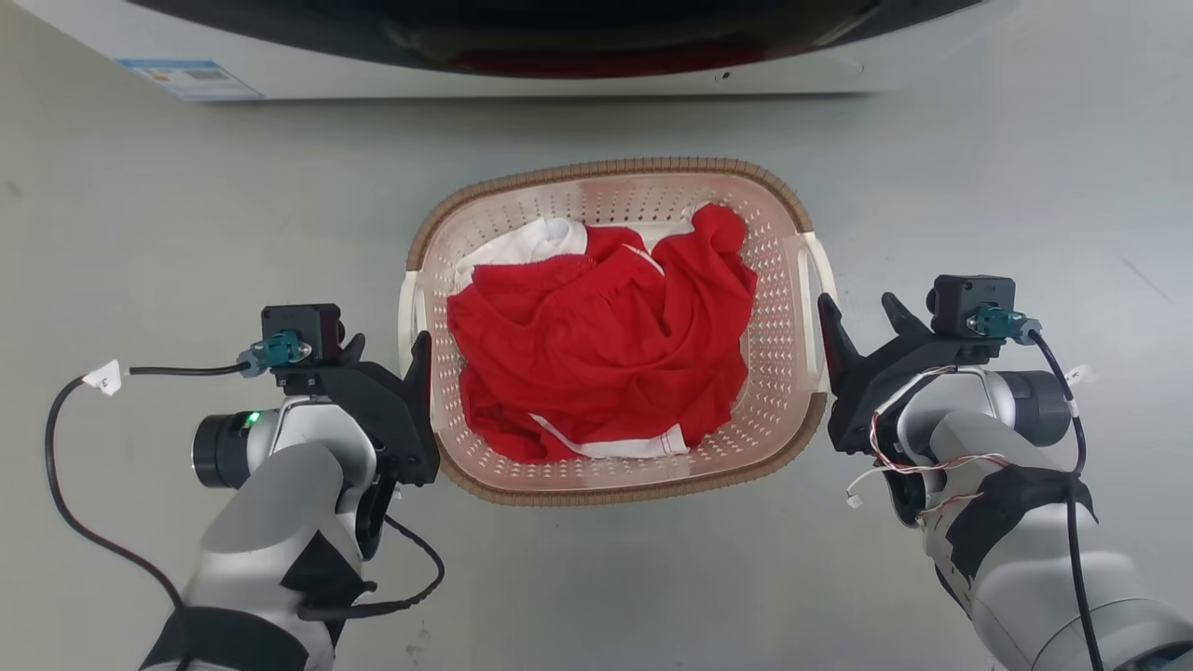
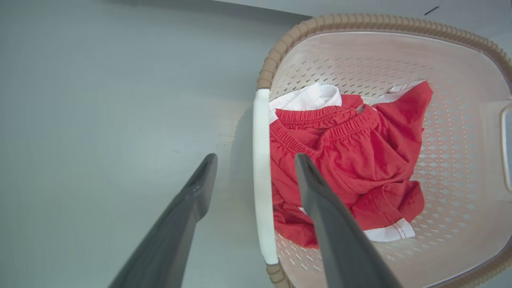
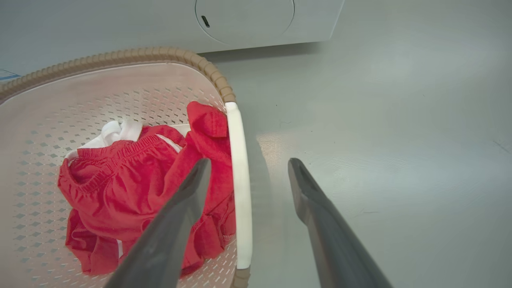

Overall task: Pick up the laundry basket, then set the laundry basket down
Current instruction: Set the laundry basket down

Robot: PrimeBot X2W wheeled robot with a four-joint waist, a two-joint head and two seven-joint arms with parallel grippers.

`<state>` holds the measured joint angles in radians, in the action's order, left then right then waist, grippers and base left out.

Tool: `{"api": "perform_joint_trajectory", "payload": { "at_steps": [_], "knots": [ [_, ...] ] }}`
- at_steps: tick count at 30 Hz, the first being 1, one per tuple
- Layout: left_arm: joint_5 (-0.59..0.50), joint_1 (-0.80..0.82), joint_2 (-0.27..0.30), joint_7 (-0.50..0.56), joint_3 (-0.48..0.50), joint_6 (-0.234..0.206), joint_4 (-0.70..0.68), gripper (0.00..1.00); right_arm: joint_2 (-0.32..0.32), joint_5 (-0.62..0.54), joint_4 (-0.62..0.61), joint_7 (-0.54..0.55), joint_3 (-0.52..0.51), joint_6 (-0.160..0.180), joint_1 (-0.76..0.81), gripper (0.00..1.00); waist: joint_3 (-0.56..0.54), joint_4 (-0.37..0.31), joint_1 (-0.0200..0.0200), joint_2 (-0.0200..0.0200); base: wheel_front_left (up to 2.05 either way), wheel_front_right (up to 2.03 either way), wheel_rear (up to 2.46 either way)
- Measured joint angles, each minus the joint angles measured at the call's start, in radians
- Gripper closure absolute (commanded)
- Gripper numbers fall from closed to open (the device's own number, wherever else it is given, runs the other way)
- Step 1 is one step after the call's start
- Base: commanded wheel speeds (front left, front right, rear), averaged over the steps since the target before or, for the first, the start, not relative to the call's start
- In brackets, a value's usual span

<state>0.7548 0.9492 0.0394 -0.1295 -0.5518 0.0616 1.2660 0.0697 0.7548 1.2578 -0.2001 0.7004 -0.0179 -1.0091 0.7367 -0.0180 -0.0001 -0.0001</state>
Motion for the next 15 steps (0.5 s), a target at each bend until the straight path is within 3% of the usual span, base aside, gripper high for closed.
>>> {"api": "perform_joint_trajectory", "payload": {
  "at_steps": [15],
  "knots": [
    [0.009,-0.062,-0.001,-0.058,0.004,0.0,0.012,0.0,0.003,0.012,0.012,-0.021,-0.013,-0.015,0.055,0.0,-0.157,0.0,0.0,0.0,0.0,0.0,0.0]
  ]
}}
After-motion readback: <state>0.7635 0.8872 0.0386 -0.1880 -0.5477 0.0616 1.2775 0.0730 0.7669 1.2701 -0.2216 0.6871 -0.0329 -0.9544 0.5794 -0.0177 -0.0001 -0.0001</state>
